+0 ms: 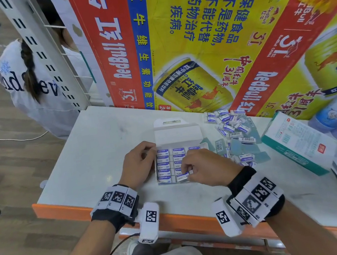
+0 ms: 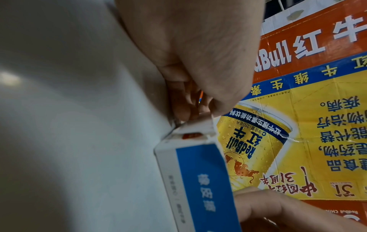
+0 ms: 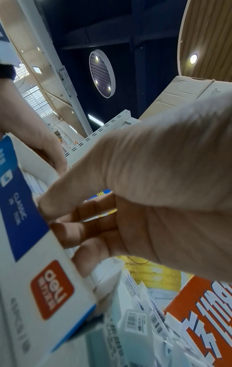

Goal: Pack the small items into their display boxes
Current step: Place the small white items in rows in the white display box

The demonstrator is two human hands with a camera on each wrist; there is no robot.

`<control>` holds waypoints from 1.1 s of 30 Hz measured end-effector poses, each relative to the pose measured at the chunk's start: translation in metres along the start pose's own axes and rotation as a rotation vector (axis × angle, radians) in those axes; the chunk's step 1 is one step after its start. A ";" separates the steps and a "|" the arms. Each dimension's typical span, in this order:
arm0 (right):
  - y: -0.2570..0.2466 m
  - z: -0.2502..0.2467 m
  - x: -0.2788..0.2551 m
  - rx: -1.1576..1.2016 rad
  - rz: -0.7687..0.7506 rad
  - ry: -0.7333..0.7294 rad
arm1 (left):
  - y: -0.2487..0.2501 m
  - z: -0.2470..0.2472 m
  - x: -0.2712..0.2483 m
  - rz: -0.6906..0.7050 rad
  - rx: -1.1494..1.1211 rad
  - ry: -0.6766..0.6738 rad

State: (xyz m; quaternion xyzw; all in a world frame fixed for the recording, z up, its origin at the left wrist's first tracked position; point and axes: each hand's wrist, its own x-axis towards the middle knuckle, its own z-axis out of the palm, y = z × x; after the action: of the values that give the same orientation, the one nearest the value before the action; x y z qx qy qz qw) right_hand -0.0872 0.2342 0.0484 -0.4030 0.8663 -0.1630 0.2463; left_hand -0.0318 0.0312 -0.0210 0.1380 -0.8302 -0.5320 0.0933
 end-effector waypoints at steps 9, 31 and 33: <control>-0.006 0.008 0.001 0.039 0.049 0.035 | 0.001 0.000 0.000 -0.013 0.012 -0.003; 0.076 -0.034 -0.068 0.062 0.295 0.287 | 0.000 0.000 0.000 -0.016 0.024 -0.009; 0.077 -0.030 -0.072 -0.026 0.291 0.283 | 0.000 0.000 0.000 -0.019 0.043 -0.011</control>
State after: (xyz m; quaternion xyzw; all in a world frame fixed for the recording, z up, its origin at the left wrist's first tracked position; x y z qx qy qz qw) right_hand -0.1117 0.3410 0.0577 -0.2496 0.9433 -0.1696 0.1380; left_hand -0.0319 0.0310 -0.0209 0.1448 -0.8405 -0.5159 0.0805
